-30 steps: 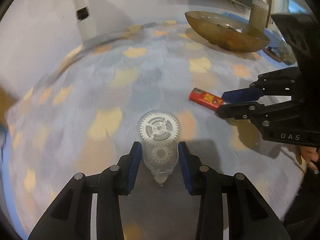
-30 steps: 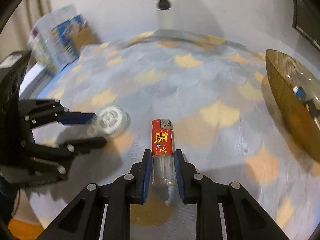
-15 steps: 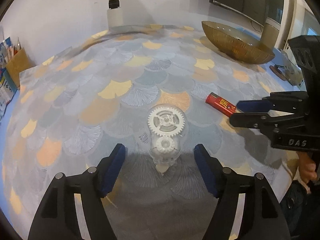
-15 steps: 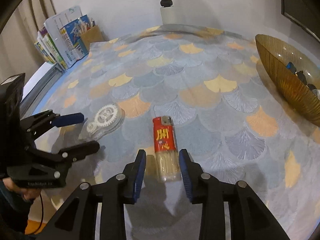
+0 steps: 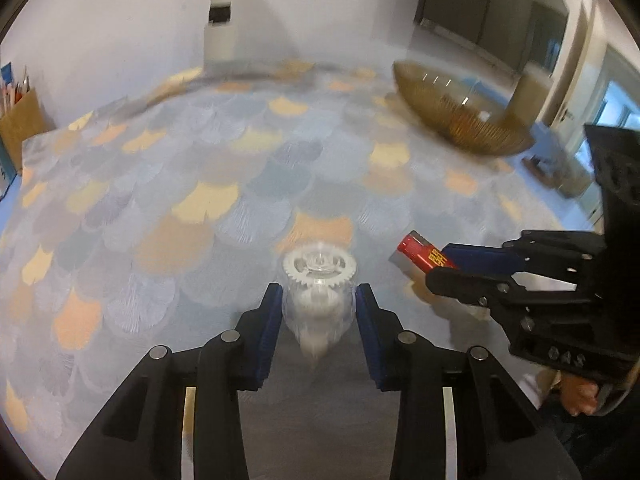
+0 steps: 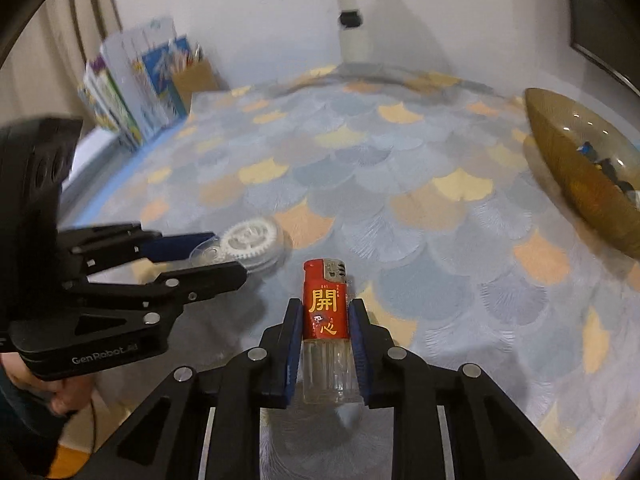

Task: Organize rigid objects
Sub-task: 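Carry the lighter and white gears into the amber bowl and open both tools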

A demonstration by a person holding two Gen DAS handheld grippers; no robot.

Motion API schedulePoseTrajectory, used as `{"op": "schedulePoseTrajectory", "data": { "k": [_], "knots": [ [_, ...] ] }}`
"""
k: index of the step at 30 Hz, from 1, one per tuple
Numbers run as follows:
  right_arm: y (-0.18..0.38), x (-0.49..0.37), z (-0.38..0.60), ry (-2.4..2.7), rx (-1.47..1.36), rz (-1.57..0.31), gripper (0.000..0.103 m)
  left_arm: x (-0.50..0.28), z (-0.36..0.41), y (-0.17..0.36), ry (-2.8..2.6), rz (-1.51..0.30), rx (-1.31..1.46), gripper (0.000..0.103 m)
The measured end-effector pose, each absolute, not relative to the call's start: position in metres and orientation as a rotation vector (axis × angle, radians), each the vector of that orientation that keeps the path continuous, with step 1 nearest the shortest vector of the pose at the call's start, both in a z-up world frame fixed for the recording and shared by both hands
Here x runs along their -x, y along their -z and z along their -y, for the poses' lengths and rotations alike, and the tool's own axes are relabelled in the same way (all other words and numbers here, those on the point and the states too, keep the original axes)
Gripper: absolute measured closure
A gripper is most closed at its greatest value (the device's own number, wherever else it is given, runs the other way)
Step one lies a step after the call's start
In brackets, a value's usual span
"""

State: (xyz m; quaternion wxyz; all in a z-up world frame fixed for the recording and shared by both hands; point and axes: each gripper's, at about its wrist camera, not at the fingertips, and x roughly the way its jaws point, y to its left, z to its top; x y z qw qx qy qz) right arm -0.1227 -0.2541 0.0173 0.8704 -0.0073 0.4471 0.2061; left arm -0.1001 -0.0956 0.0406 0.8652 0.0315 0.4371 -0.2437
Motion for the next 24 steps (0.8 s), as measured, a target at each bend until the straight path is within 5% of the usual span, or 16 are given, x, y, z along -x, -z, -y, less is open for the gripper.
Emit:
{"op": "schedulePoseTrajectory", "data": {
  "k": [10, 11, 13, 15, 18, 21, 24],
  "knots": [
    [-0.04, 0.113, 0.321, -0.325, -0.103, -0.882, 0.081, 0.08, 0.125, -0.045, 0.506, -0.956, -0.13, 0.071],
    [-0.036, 0.113, 0.329, -0.319, -0.124, -0.897, 0.081, 0.08, 0.125, -0.037, 0.503, -0.988, -0.133, 0.067],
    [-0.029, 0.114, 0.339, -0.319, -0.146, -0.918, 0.081, 0.086, 0.12, -0.034, 0.5, -0.971, -0.127, 0.025],
    [-0.023, 0.116, 0.344, -0.319, -0.153, -0.93, 0.081, 0.089, 0.117, -0.03, 0.522, -0.987, -0.096, 0.015],
    [-0.012, 0.114, 0.346, -0.333, -0.176, -0.969, 0.081, 0.089, 0.124, -0.024, 0.502, -0.995, -0.127, 0.022],
    [-0.007, 0.113, 0.342, -0.335, -0.178, -0.983, 0.081, 0.086, 0.136, -0.023, 0.463, -0.977, -0.173, 0.057],
    [-0.017, 0.116, 0.343, -0.326, -0.155, -0.949, 0.081, 0.08, 0.144, -0.033, 0.469, -0.956, -0.162, 0.057]
  ]
}}
